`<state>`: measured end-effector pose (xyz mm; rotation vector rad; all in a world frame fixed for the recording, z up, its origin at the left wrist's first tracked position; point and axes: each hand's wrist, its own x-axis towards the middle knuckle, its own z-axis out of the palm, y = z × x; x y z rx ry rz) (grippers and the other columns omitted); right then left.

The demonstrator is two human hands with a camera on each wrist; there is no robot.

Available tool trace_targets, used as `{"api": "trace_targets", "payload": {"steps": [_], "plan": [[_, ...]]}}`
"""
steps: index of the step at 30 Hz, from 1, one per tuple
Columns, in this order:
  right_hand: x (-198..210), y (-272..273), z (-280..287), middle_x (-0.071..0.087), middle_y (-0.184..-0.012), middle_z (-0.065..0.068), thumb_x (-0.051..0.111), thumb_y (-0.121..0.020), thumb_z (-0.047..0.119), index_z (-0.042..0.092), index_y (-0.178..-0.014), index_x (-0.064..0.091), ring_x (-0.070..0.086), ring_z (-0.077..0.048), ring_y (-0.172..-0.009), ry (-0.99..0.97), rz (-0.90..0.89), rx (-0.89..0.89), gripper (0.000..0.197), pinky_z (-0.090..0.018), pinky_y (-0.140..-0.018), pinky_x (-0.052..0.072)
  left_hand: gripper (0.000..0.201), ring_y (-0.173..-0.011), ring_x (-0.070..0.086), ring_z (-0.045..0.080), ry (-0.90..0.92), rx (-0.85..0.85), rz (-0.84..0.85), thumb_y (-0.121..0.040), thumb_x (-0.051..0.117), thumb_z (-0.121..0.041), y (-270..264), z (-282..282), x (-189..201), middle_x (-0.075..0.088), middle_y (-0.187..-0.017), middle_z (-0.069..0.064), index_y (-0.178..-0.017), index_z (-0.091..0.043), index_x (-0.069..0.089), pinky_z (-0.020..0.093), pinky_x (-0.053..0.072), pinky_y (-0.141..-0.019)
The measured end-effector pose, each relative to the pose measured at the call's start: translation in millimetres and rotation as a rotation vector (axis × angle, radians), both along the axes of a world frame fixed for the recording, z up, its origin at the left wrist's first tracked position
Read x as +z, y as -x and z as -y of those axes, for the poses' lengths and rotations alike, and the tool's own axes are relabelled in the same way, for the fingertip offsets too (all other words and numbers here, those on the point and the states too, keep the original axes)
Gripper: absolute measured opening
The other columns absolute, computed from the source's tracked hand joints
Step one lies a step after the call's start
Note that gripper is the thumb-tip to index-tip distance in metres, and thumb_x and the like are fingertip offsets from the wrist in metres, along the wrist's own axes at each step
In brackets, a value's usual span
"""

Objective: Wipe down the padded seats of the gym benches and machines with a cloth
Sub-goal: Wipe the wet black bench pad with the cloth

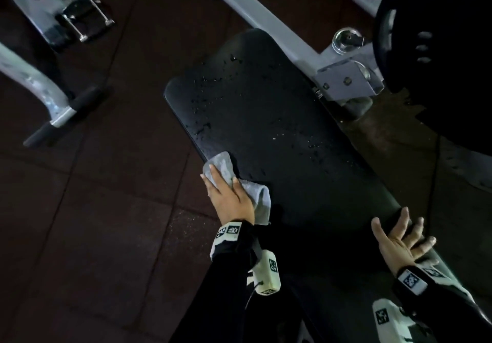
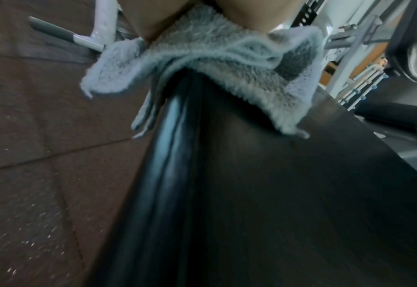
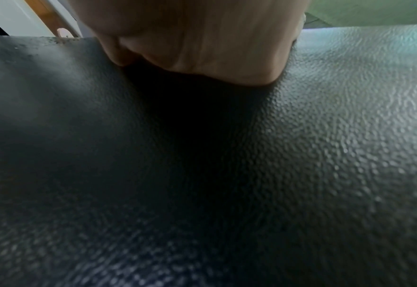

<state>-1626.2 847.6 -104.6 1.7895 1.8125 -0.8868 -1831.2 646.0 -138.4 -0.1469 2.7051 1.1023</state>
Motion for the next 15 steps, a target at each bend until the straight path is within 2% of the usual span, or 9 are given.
{"api": "trace_targets", "payload": {"steps": [4, 8, 11, 13, 15], "plan": [[4, 4, 0, -0.013, -0.157, 0.008, 0.012, -0.048, 0.088, 0.046, -0.146, -0.001, -0.019, -0.028, -0.142, -0.001, 0.027, 0.007, 0.107, -0.054, -0.110, -0.013, 0.060, -0.145, 0.012, 0.037, 0.040, -0.041, -0.006, -0.102, 0.039, -0.027, 36, 3, 4, 0.000, -0.159, 0.019, -0.153, -0.013, 0.011, 0.045, 0.018, -0.118], [7, 7, -1, -0.017, -0.156, 0.010, 0.019, -0.061, 0.081, 0.045, -0.145, -0.005, -0.020, -0.026, -0.142, 0.033, 0.059, 0.007, 0.095, -0.054, -0.110, -0.013, 0.059, -0.148, -0.004, 0.031, 0.174, -0.164, 0.008, -0.103, 0.033, -0.033, 82, -2, 10, -0.009, -0.160, 0.014, -0.153, -0.017, 0.007, 0.053, 0.005, -0.117], [7, 7, -2, -0.018, -0.156, 0.009, 0.022, -0.073, 0.079, 0.045, -0.146, -0.006, -0.020, -0.027, -0.141, 0.029, 0.070, 0.006, 0.085, -0.054, -0.110, -0.013, 0.059, -0.147, -0.014, 0.027, 0.402, -0.338, 0.061, -0.103, 0.024, -0.040, 113, -13, 20, -0.013, -0.160, 0.009, -0.154, -0.022, 0.001, 0.055, -0.005, -0.115], [7, 8, -2, -0.017, -0.156, 0.009, 0.022, -0.074, 0.078, 0.044, -0.146, -0.005, -0.020, -0.026, -0.141, 0.021, 0.061, -0.002, 0.084, -0.054, -0.111, -0.013, 0.059, -0.146, -0.016, 0.027, 0.524, -0.505, 0.072, -0.102, 0.019, -0.041, 123, -25, 28, -0.016, -0.160, 0.008, -0.153, -0.024, -0.006, 0.053, -0.008, -0.116], [8, 8, -2, -0.016, -0.156, 0.010, 0.020, -0.069, 0.081, 0.044, -0.146, -0.003, -0.020, -0.026, -0.142, 0.022, 0.060, -0.009, 0.088, -0.053, -0.111, -0.014, 0.059, -0.145, -0.018, 0.027, 0.573, -0.693, 0.083, -0.102, 0.014, -0.042, 118, -38, 33, -0.019, -0.159, 0.008, -0.151, -0.025, -0.013, 0.051, -0.007, -0.117]]}}
